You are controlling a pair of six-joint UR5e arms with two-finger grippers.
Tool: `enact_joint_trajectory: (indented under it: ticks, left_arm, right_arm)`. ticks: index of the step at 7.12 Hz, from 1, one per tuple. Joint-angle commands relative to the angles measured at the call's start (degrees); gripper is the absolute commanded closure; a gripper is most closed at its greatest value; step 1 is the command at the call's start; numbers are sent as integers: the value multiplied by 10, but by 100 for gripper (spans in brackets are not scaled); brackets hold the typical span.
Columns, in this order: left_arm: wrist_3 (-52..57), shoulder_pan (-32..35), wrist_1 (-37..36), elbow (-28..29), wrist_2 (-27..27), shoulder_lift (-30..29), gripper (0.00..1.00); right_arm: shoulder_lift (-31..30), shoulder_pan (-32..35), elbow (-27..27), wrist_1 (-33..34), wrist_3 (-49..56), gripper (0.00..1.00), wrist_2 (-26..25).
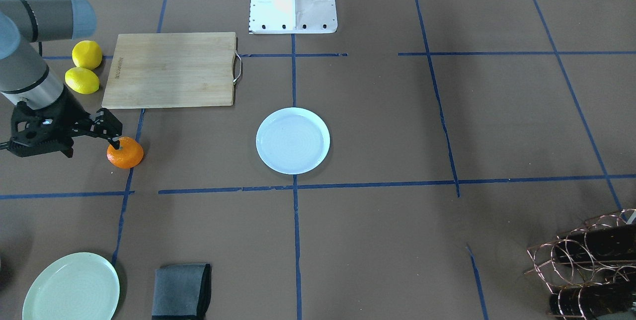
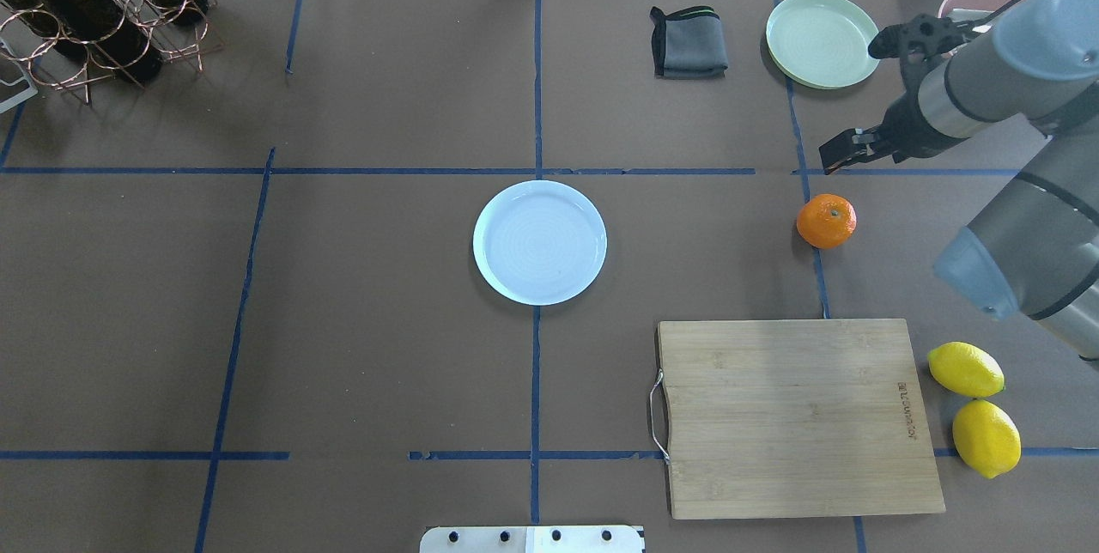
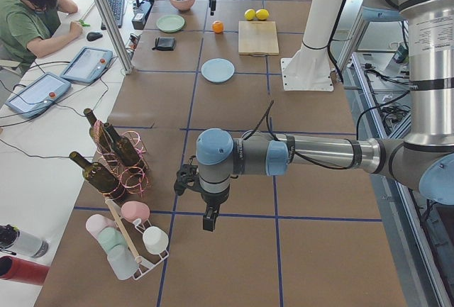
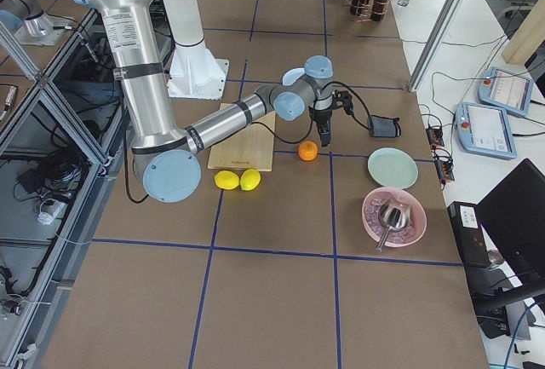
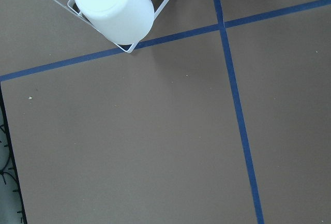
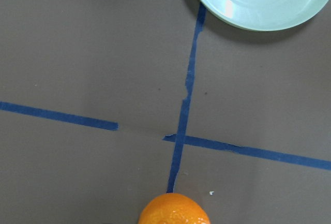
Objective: Pick orange to plate
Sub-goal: 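Reach the right gripper down over the orange and grasp it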
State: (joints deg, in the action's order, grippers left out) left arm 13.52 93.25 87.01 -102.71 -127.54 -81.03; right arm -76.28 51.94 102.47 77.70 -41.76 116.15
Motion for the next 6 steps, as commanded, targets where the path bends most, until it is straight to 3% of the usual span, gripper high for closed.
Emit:
enact_joint_trajectory:
  ticks: [1, 6]
  left_arm:
    - [-1, 0, 0, -5, 0, 0, 0]
    - [-1, 0, 0, -9, 0, -2, 0]
  right_arm:
    - [4, -27, -17, 0, -12, 0, -29]
    - [3, -56, -50, 0, -12, 0, -42]
